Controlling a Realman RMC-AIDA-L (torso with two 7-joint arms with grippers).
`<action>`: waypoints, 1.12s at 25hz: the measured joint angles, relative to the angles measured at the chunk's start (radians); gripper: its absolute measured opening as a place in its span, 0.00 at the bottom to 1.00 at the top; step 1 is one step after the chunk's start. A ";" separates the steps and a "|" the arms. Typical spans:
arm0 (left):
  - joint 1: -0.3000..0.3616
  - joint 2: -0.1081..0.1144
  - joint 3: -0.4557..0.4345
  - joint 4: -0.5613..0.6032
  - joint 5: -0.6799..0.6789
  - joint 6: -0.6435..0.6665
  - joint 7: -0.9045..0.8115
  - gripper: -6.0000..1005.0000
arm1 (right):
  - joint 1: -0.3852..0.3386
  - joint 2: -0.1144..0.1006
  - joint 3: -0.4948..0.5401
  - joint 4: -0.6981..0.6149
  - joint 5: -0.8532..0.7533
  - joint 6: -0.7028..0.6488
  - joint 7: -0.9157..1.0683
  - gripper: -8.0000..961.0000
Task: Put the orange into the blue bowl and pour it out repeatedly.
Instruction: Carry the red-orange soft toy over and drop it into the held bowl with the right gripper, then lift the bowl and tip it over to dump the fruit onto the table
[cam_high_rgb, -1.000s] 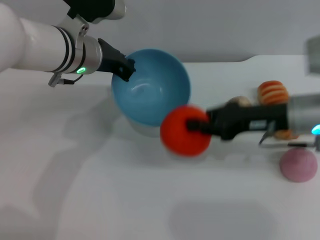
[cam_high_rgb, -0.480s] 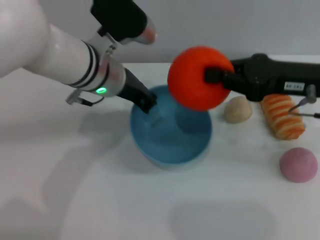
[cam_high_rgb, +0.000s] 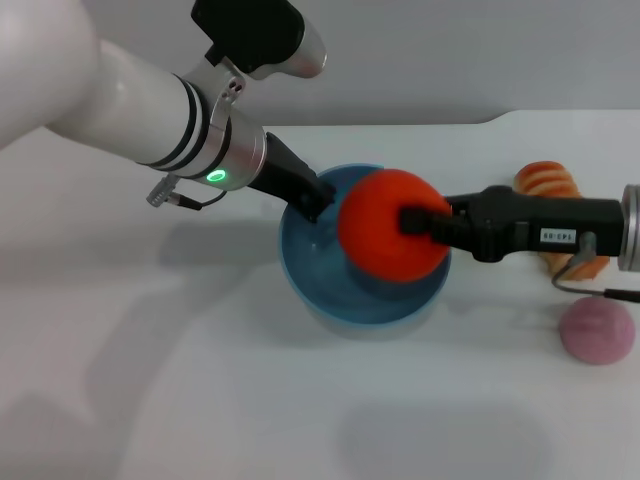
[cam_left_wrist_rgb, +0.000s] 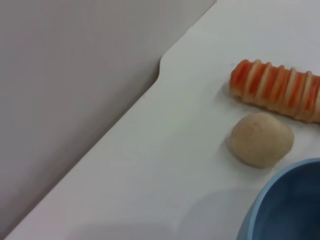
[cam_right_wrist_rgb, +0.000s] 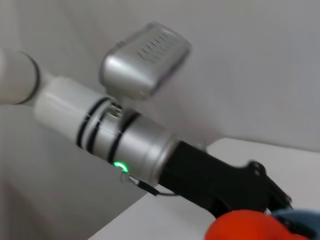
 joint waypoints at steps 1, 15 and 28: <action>0.000 0.000 0.000 0.000 0.000 -0.001 0.000 0.00 | 0.003 -0.001 0.002 0.014 -0.003 0.005 0.000 0.04; 0.011 0.002 -0.002 -0.005 0.004 -0.015 0.010 0.00 | -0.016 0.000 0.144 -0.005 0.003 0.031 -0.095 0.39; 0.033 0.004 0.009 -0.023 0.009 -0.123 0.045 0.00 | -0.154 0.008 0.333 0.080 0.133 0.254 -0.529 0.51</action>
